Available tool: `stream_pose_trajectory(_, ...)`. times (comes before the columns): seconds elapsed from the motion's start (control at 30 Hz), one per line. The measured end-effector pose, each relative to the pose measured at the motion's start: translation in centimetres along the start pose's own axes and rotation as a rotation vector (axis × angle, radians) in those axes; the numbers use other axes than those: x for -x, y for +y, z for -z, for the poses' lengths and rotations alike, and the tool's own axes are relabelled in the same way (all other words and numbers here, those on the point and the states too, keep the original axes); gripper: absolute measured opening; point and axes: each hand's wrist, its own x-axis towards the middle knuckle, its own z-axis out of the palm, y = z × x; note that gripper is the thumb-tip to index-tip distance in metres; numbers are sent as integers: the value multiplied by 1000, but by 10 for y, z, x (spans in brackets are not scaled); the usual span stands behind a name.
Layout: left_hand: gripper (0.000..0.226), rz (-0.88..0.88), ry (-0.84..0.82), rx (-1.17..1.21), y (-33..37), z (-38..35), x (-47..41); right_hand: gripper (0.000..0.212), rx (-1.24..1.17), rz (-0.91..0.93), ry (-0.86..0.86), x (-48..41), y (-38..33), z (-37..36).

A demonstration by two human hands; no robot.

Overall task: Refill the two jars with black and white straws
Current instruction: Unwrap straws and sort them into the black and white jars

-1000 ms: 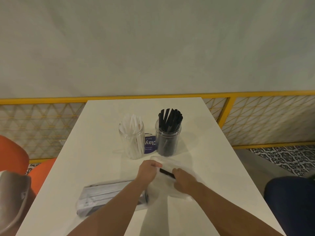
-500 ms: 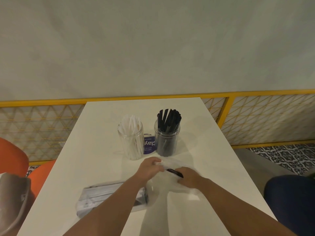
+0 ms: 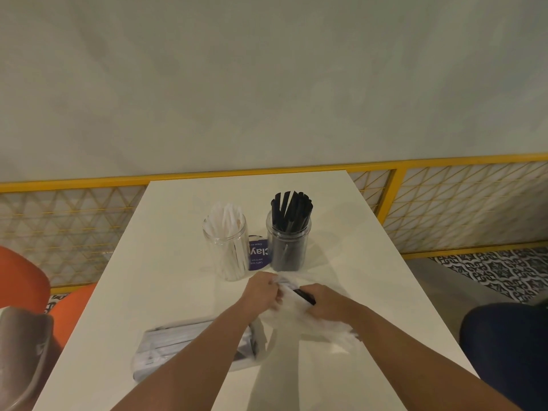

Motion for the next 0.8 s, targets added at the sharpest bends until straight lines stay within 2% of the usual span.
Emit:
stream_pose_trajectory(0.07,34,12,47,81,5,1,2,25,-74,14,25,0,-4,1)
stream_pose_trajectory(0.2,33,-117,264,70,6,9,-1,26,-71,30,101,-1,-6,3)
stream_pose_trajectory(0.27,36,-138,277,160,8,10,1,16,-63,38,107,-2,-7,3)
stream_pose_trajectory(0.37,40,-76,154,447,16,14,6,8,-49,32,112,0,-11,5)
stream_pose_trajectory(0.47,33,-16,-26,679,23,19,9,31,-50,43,126,2,-13,8)
stream_pose_trajectory(0.53,22,32,-108,812,27,19,9,32,-42,52,119,2,-16,9)
stream_pose_trajectory(0.6,15,8,-199,769,27,19,8,13,-72,67,129,0,-21,10)
stream_pose_trajectory(0.67,17,-57,-259,691,26,18,6,18,-126,86,154,-3,-23,10)
stream_pose_trajectory(0.8,17,-75,-147,763,19,19,4,25,-249,100,201,1,-28,15)
